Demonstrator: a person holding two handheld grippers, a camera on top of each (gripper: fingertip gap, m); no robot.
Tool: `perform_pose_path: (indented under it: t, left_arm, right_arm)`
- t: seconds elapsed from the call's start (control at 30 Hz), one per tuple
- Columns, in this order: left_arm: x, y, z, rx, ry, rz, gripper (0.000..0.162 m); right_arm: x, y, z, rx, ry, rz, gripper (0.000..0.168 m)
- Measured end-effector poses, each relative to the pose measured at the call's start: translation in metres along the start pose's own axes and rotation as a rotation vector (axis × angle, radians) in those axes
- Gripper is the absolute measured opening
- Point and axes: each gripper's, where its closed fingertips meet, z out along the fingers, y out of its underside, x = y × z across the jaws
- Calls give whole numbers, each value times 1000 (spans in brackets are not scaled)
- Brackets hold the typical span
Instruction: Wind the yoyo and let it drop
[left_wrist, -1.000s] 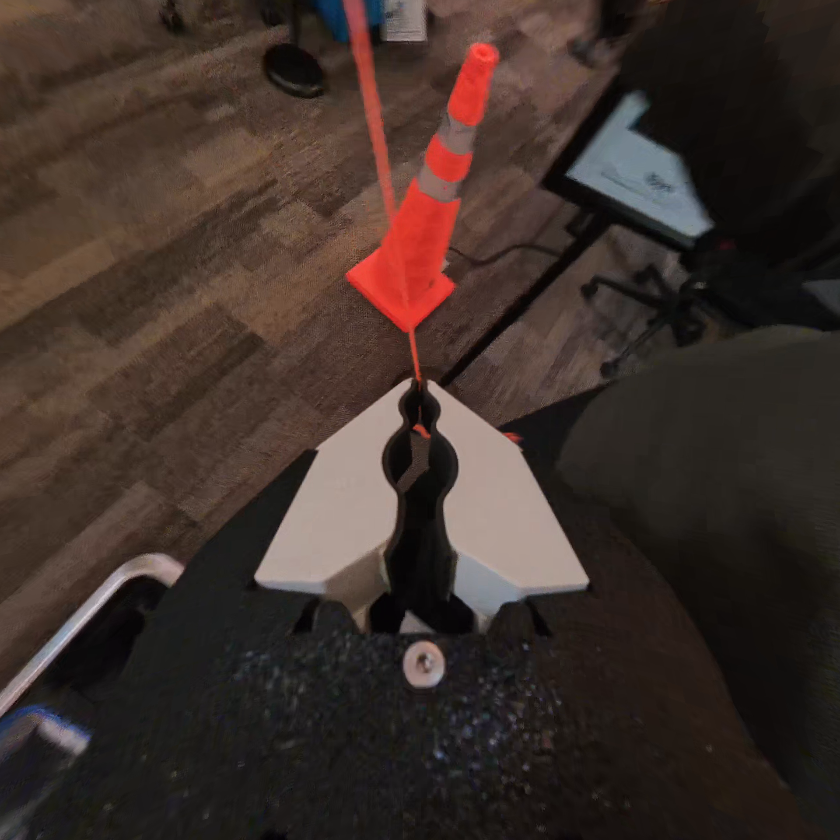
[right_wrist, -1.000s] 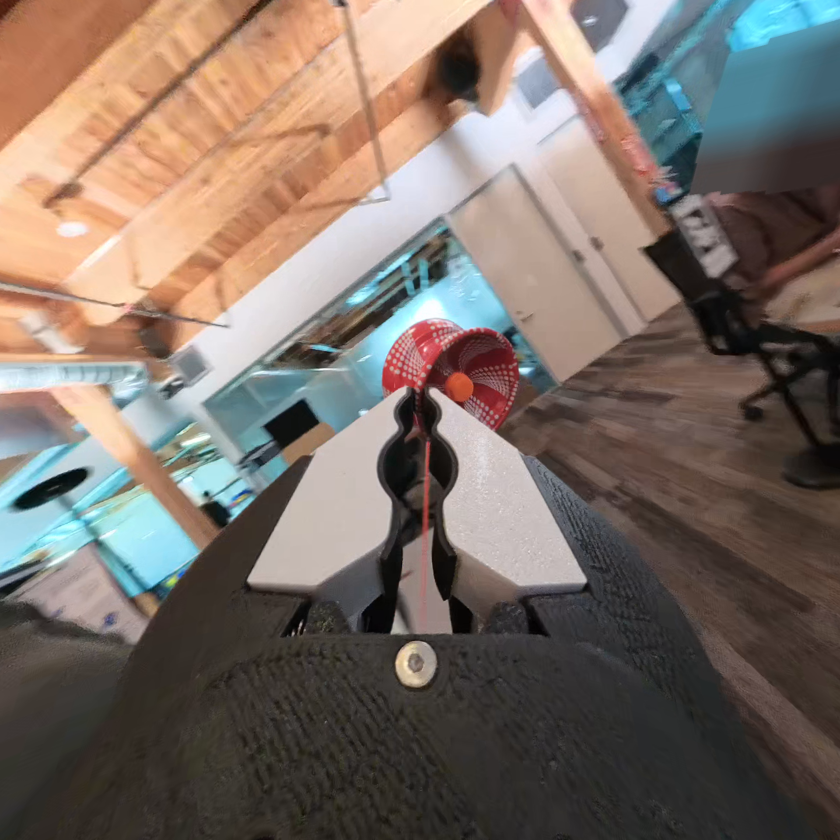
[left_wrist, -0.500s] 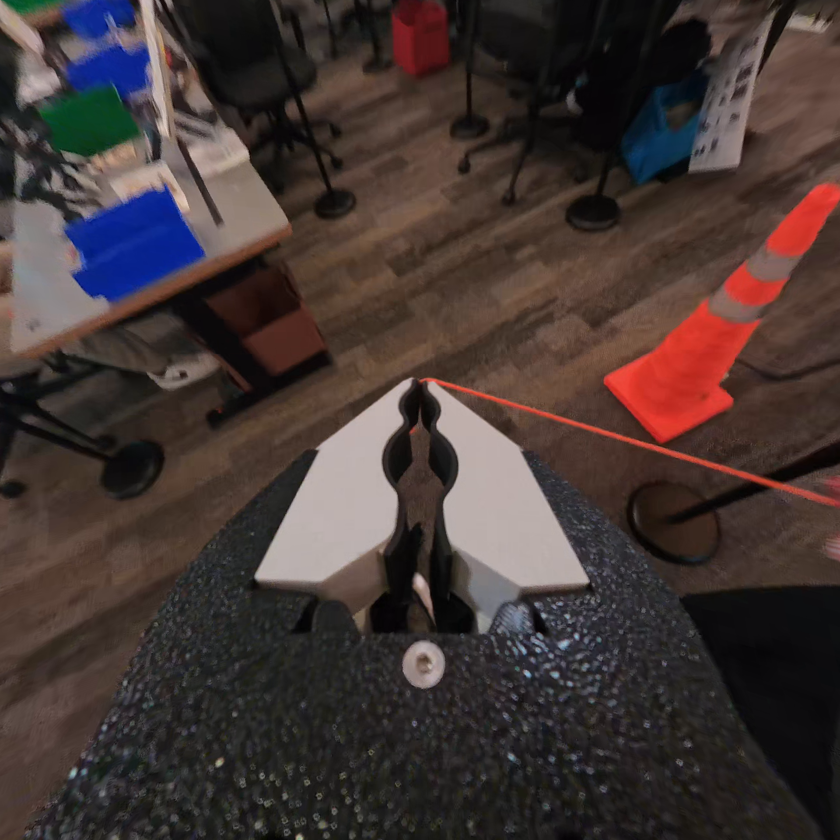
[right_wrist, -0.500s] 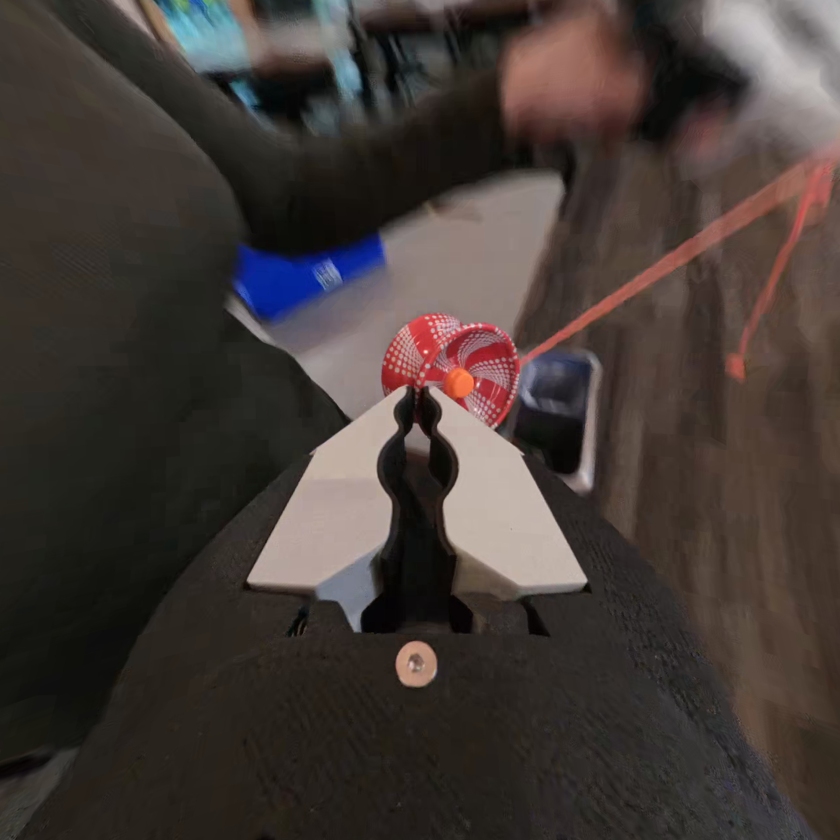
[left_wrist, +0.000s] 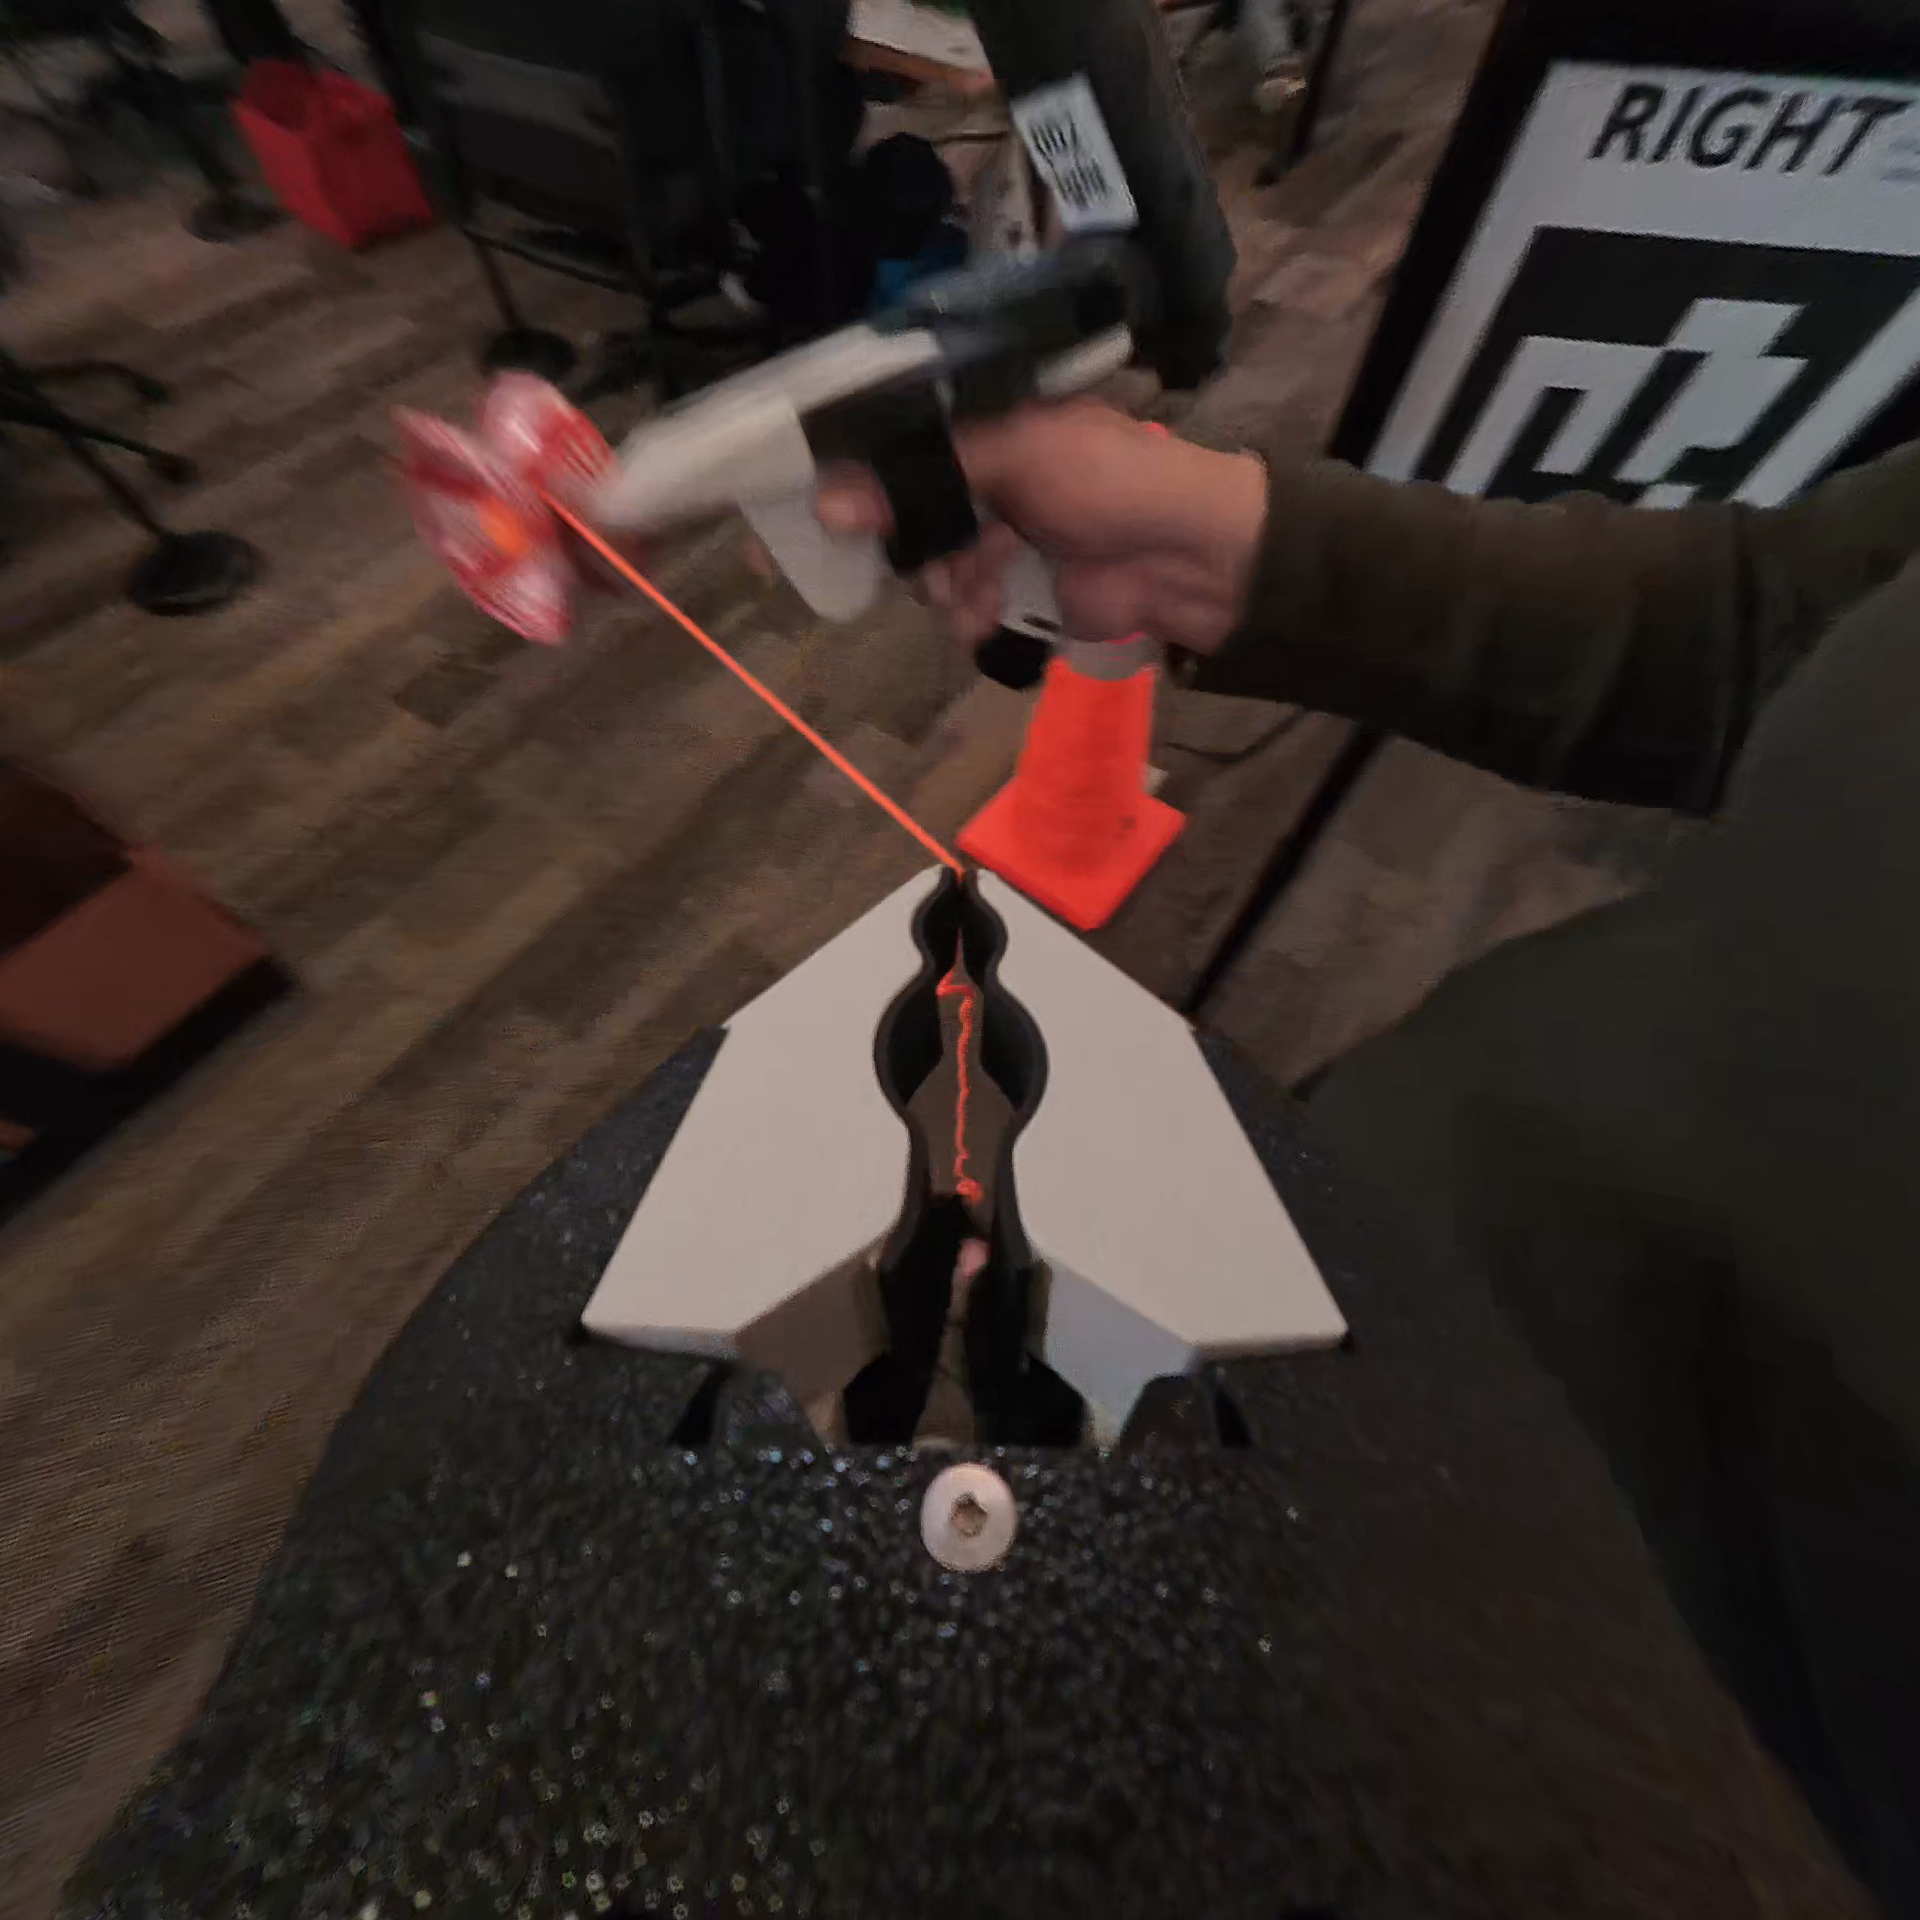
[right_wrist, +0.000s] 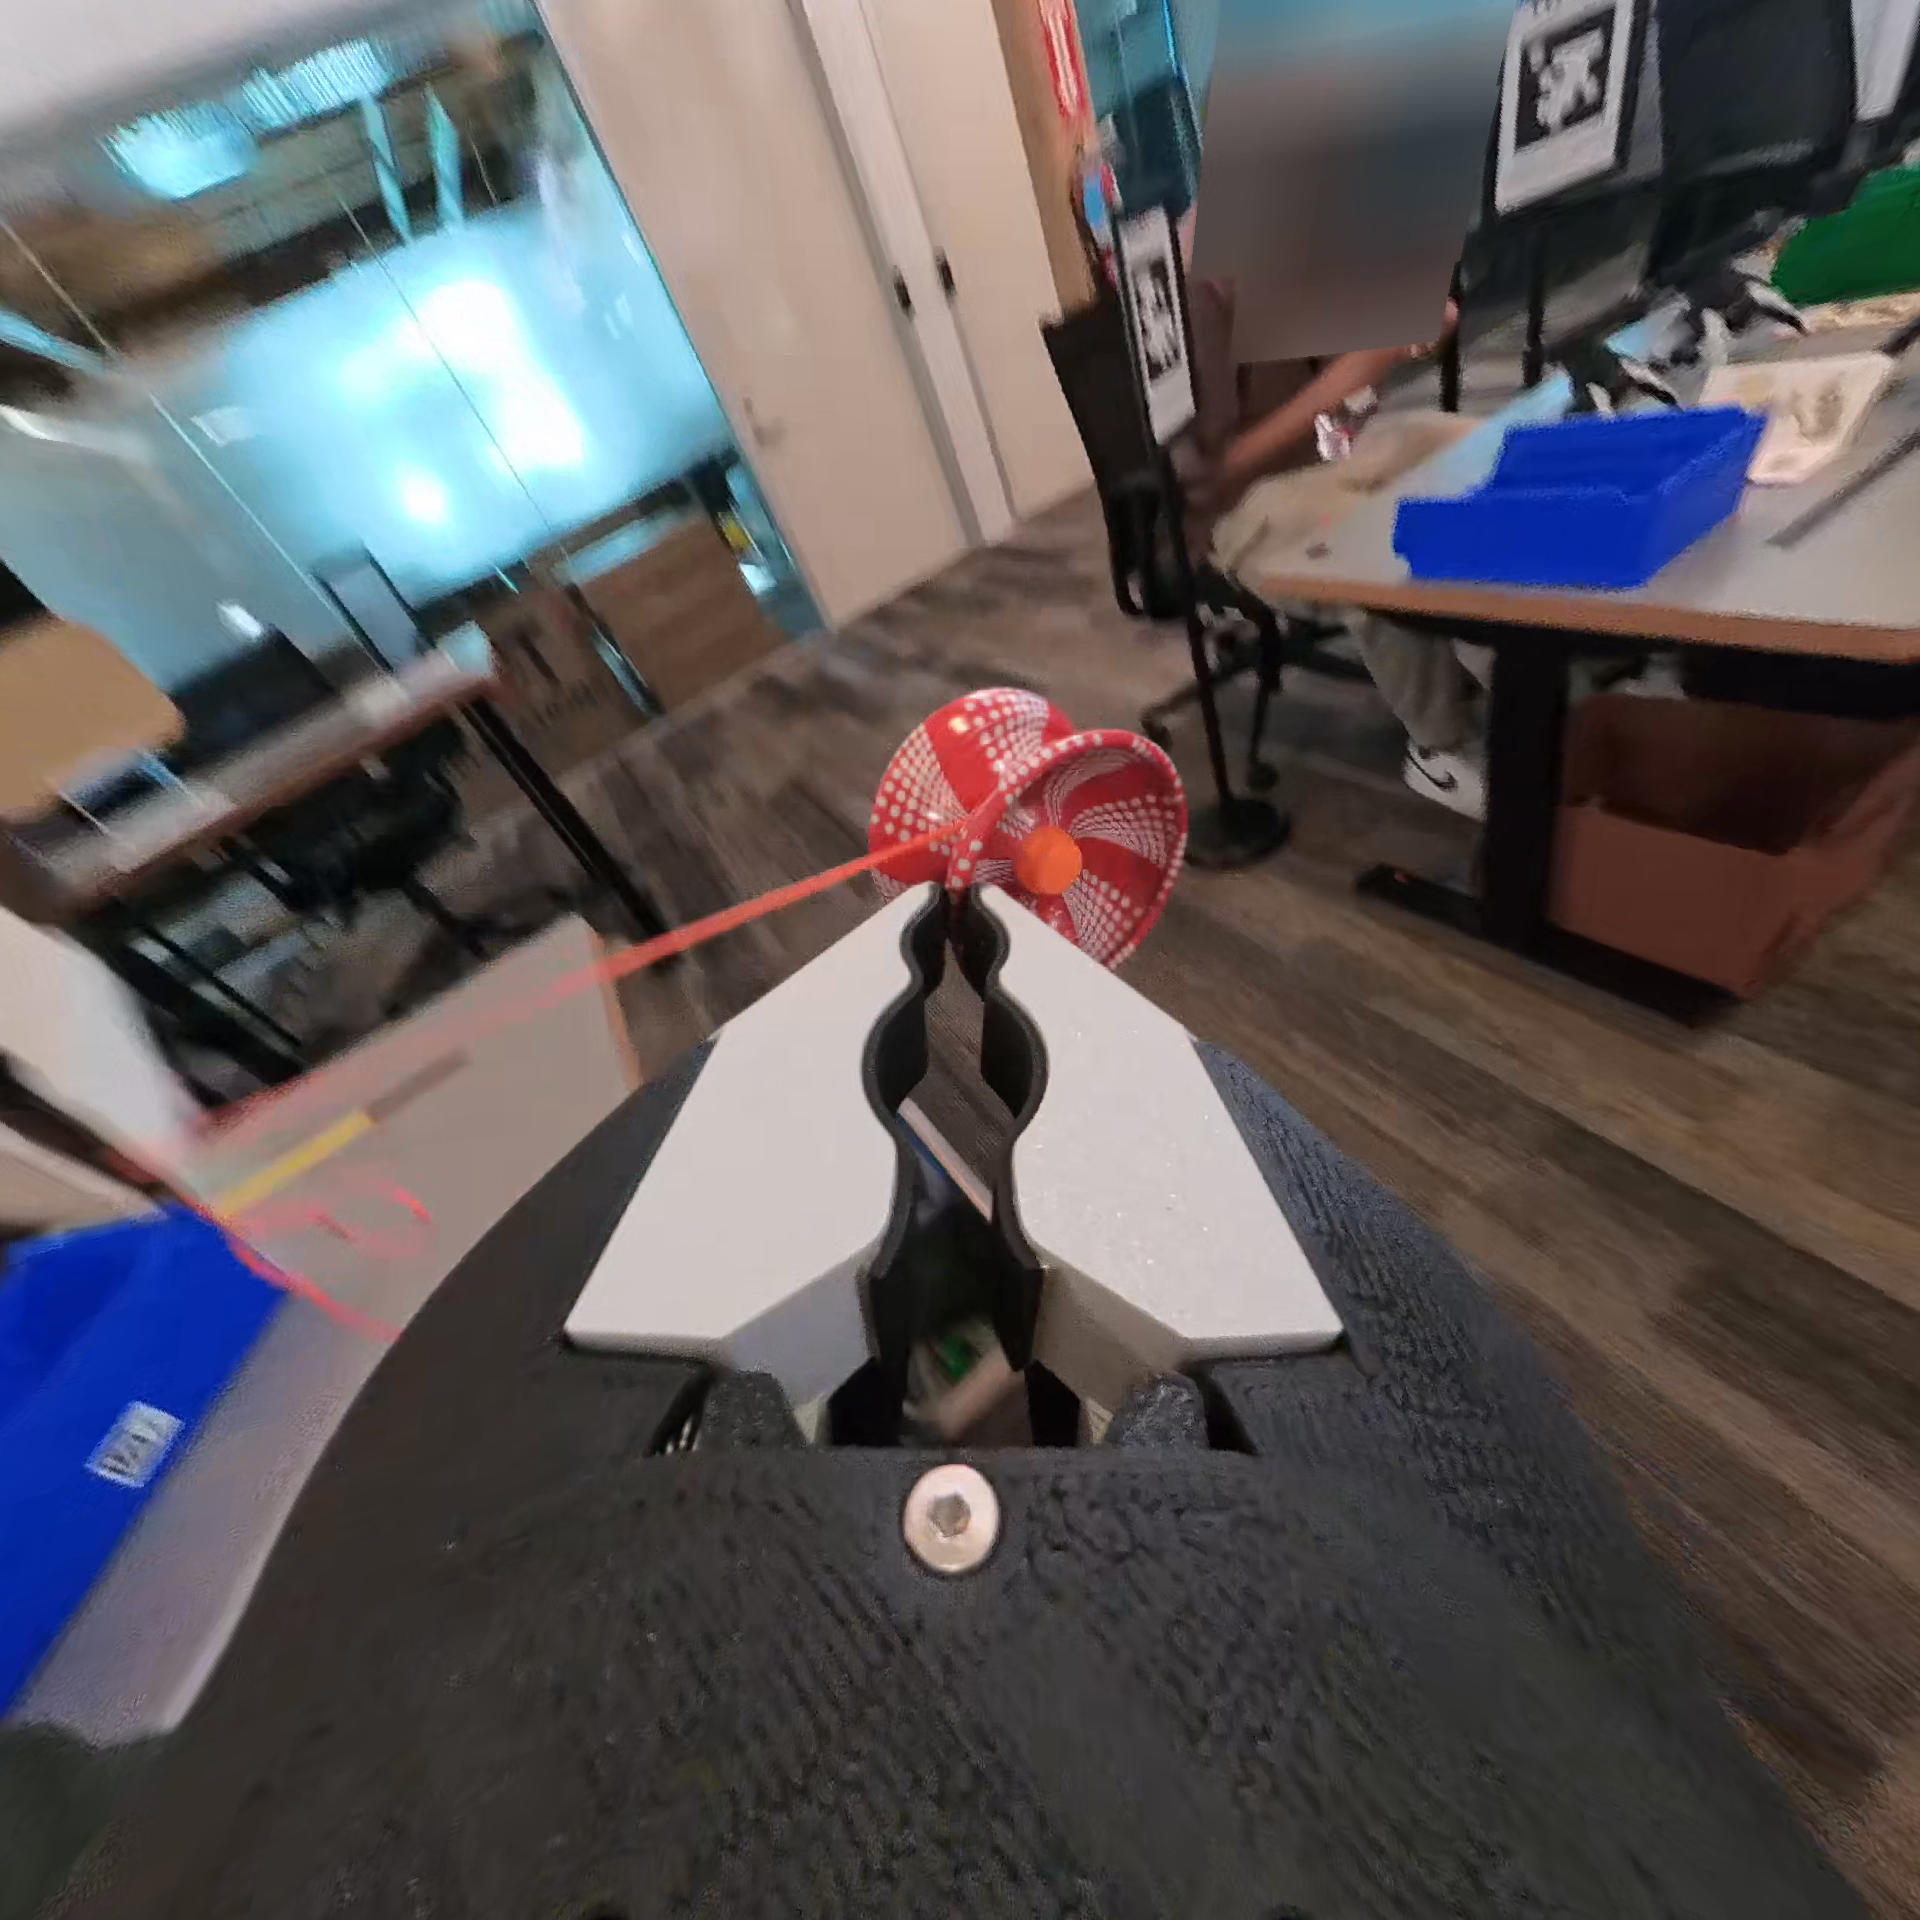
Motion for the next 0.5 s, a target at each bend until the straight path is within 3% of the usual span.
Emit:
perform_pose_path:
  t: [0.17,0.4,0.5]
  left_arm:
    - [4,22,29,117,133,-197,0]
    - [8,-16,10,585,376,-168,0]
    - [0,-14,14,591,388,-164,0]
  right_arm:
    - [-48,-60,-14,200,-284,185,0]
    - [-135,-119,-29,228,-495,-11,0]
    - [-160,-148,-37,263,-540,-91,0]
